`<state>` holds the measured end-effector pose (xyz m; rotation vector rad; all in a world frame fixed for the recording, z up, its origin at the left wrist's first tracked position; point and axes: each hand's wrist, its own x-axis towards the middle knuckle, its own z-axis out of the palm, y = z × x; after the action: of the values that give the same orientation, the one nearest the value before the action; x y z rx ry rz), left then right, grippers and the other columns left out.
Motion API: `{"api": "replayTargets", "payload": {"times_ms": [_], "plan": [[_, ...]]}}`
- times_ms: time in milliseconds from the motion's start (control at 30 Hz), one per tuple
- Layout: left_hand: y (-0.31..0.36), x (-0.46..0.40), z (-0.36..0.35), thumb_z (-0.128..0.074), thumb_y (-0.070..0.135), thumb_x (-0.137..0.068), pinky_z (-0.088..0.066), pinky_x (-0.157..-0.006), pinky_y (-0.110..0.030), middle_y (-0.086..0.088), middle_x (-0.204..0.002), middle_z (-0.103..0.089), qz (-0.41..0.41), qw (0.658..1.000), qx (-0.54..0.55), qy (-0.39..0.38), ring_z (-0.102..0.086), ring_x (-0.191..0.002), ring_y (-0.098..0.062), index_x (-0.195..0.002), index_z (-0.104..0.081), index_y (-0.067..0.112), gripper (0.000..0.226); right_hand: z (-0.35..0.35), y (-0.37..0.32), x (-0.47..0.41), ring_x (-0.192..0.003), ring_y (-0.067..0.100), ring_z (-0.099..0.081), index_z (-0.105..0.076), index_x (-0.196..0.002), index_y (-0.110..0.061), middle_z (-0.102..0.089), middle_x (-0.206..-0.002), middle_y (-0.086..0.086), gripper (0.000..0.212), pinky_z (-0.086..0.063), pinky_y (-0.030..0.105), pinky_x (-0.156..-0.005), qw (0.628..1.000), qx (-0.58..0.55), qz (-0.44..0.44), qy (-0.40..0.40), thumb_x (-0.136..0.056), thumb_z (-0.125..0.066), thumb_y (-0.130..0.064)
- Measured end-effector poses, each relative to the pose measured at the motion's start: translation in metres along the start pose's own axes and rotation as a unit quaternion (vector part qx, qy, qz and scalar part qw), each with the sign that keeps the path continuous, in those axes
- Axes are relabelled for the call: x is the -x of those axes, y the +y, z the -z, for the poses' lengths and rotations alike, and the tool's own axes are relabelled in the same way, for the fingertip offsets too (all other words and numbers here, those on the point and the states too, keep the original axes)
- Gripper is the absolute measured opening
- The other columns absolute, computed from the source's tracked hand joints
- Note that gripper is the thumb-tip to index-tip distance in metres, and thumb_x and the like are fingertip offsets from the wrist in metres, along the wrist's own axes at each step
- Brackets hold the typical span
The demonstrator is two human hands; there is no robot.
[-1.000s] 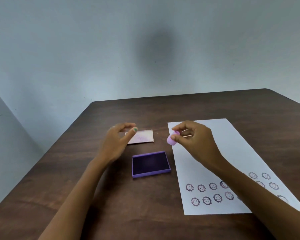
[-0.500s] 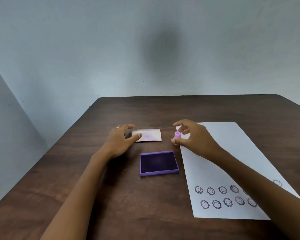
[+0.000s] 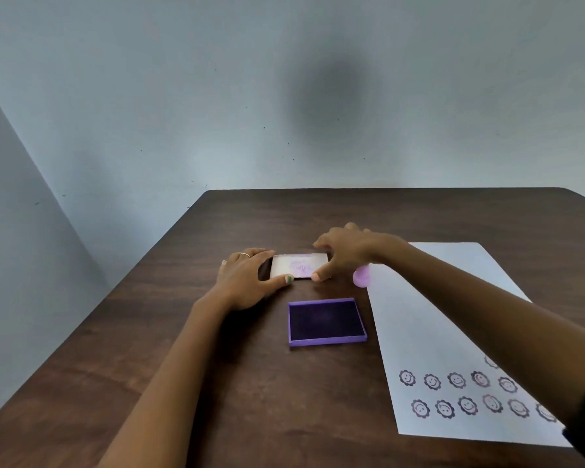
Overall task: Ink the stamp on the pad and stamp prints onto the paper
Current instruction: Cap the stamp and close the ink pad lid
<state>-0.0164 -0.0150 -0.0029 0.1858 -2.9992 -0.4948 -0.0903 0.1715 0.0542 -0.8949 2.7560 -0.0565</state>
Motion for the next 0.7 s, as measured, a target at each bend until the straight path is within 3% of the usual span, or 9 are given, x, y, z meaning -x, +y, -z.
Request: {"api": "replayTargets", "payload": {"times_ms": [133,333,467,533,600,700], "plan": [[0.001,0.0,0.001,-0.054,0.062,-0.081,-0.025,-0.108,-0.044,0.003,-0.147,-0.038,0.002,1.0,0.003,0.001,-0.028,-0.136,-0.023,-0.135,-0.042,0.034,0.062,0.0,0.0,-0.006,-0.117,0.028,-0.034,-0.049,-0.127,-0.02,-0.052,-0.129,0.005,0.066,-0.041,0.036,-0.08,0.999,-0.045,0.004,-0.012,-0.071,-0.072,-0.046],[0.005,0.003,0.004,-0.063,0.056,-0.078,-0.027,-0.1,-0.042,0.002,-0.139,-0.046,0.015,0.999,0.048,0.012,-0.033,-0.131,-0.021,-0.128,-0.043,0.032,0.059,-0.004,0.003,-0.007,-0.117,0.024,-0.038,-0.054,-0.115,-0.022,-0.056,-0.122,0.0,0.058,-0.032,0.037,-0.088,0.997,-0.063,0.014,0.041,-0.066,-0.076,-0.045],[0.009,0.005,0.008,-0.075,0.047,-0.071,-0.031,-0.088,-0.037,0.015,-0.107,-0.058,-0.001,0.99,0.128,0.053,-0.053,-0.105,-0.012,-0.113,-0.042,0.034,0.055,-0.007,0.002,-0.002,-0.118,0.023,-0.034,-0.049,-0.112,-0.025,-0.056,-0.119,0.003,0.054,-0.025,0.039,-0.083,0.991,-0.061,0.03,0.116,-0.068,-0.076,-0.04],[0.009,0.006,0.009,-0.079,0.043,-0.068,-0.036,-0.091,-0.039,0.02,-0.09,-0.058,-0.008,0.986,0.156,0.063,-0.059,-0.087,-0.005,-0.107,-0.04,0.037,0.055,-0.007,0.002,0.001,-0.118,0.023,-0.033,-0.051,-0.111,-0.025,-0.057,-0.116,0.001,0.047,-0.023,0.038,-0.081,0.986,-0.07,0.04,0.144,-0.072,-0.073,-0.04],[0.008,0.005,0.009,-0.081,0.04,-0.064,-0.042,-0.094,-0.044,0.017,-0.085,-0.062,-0.013,0.983,0.173,0.062,-0.062,-0.078,-0.002,-0.102,-0.041,0.04,0.055,-0.006,0.003,0.003,-0.118,0.021,-0.034,-0.057,-0.108,-0.026,-0.061,-0.112,-0.002,0.033,-0.021,0.038,-0.079,0.982,-0.07,0.047,0.168,-0.079,-0.066,-0.038],[0.006,0.005,0.011,-0.084,0.036,-0.062,-0.05,-0.085,-0.047,0.012,-0.085,-0.065,-0.024,0.978,0.204,0.045,-0.065,-0.074,-0.006,-0.095,-0.044,0.042,0.052,-0.005,0.004,0.005,-0.116,0.019,-0.039,-0.065,-0.1,-0.026,-0.066,-0.106,-0.004,0.016,-0.022,0.039,-0.08,0.974,-0.077,0.053,0.205,-0.086,-0.058,-0.032]]}}
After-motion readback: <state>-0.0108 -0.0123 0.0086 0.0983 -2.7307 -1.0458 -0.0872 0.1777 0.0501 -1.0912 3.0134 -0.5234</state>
